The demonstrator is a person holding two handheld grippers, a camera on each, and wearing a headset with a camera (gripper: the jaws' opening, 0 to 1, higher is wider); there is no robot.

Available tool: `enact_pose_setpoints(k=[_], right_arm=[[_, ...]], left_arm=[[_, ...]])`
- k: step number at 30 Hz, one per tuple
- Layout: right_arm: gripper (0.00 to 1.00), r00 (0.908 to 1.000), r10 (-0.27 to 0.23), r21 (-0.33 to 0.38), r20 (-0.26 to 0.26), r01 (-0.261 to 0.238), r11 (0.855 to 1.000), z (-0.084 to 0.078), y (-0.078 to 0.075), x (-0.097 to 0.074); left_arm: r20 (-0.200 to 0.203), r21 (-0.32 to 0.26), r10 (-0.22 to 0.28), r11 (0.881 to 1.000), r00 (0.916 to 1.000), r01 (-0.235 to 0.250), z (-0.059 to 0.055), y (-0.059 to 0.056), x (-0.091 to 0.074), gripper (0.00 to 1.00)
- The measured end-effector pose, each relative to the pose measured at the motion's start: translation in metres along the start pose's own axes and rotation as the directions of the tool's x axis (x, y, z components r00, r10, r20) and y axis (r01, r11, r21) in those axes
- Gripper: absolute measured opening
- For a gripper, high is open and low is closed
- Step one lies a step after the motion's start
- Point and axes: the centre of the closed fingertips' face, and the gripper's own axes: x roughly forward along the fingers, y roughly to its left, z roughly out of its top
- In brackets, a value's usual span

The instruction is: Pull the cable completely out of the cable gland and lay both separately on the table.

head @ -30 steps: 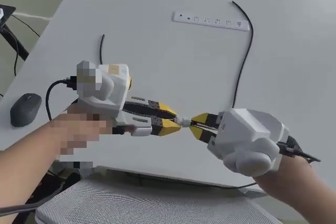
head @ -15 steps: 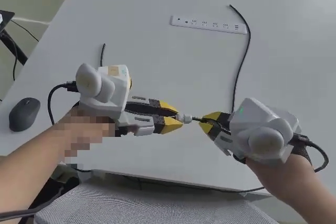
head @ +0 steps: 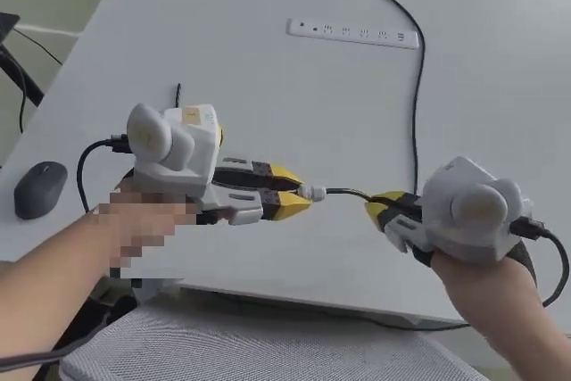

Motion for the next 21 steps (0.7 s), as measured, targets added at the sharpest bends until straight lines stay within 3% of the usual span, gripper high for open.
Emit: enact_pose_setpoints(k=[3,7,21], right_arm=[[0.0,0.9999,0.01,0.08,-0.003,-0.01,0.997,-0.005,-0.002,0.002],[0.0,0.9998,0.005,0.091,-0.017,-0.004,0.996,-0.009,-0.002,0.005],[0.02,0.9998,0.008,0.005,-0.018,-0.008,1.0,-0.009,0.005,0.001]], left_arm=[[-0.001,-0.002,0.0,1.0,1.0,0.0,-0.001,0.0,0.001,0.15],[-0.007,0.002,0.005,1.0,1.0,-0.005,-0.003,0.0,0.001,0.15],[-0.013,-0.01,0.021,1.0,0.9997,-0.021,-0.003,0.008,-0.002,0.15]])
